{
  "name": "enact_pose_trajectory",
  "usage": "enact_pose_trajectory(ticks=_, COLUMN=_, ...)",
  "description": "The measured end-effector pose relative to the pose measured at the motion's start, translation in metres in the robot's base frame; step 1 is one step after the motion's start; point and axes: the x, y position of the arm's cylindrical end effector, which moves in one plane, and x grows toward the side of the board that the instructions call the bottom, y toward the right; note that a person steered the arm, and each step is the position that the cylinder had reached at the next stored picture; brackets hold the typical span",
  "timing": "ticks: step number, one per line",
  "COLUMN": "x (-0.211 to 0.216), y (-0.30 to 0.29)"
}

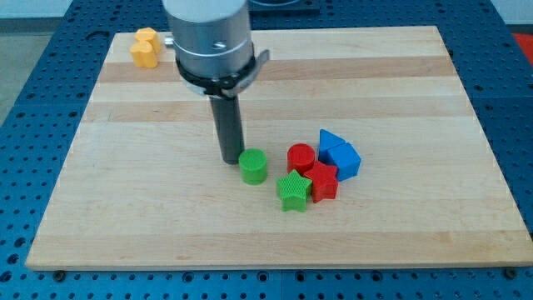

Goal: Push the yellow hexagon to the group of blocks

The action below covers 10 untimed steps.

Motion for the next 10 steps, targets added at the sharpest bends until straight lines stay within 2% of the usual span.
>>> enact_pose_trajectory(ticks=1, x=0.005, y=0.013)
enact_pose_trajectory(ticks=2, x=-0.007, y=0.002)
enact_pose_trajectory(ticks=3, x=-0.056, y=-0.014)
enact_pose_trajectory(ticks=4, x=-0.127, y=-0.014)
enact_pose_trajectory(ticks=5, x=-0.127, y=-0.061)
enact_pose_trajectory(ticks=6, x=-0.120, y=-0.164)
enact_pose_trajectory(ticks=7, x=-0.150, y=-0.248)
enact_pose_trajectory(ticks=8, x=-0.157, y=-0.251)
enact_pose_trajectory(ticks=9, x=-0.235, y=-0.251)
enact_pose_trajectory(ticks=10, x=-0.290, y=-0.251)
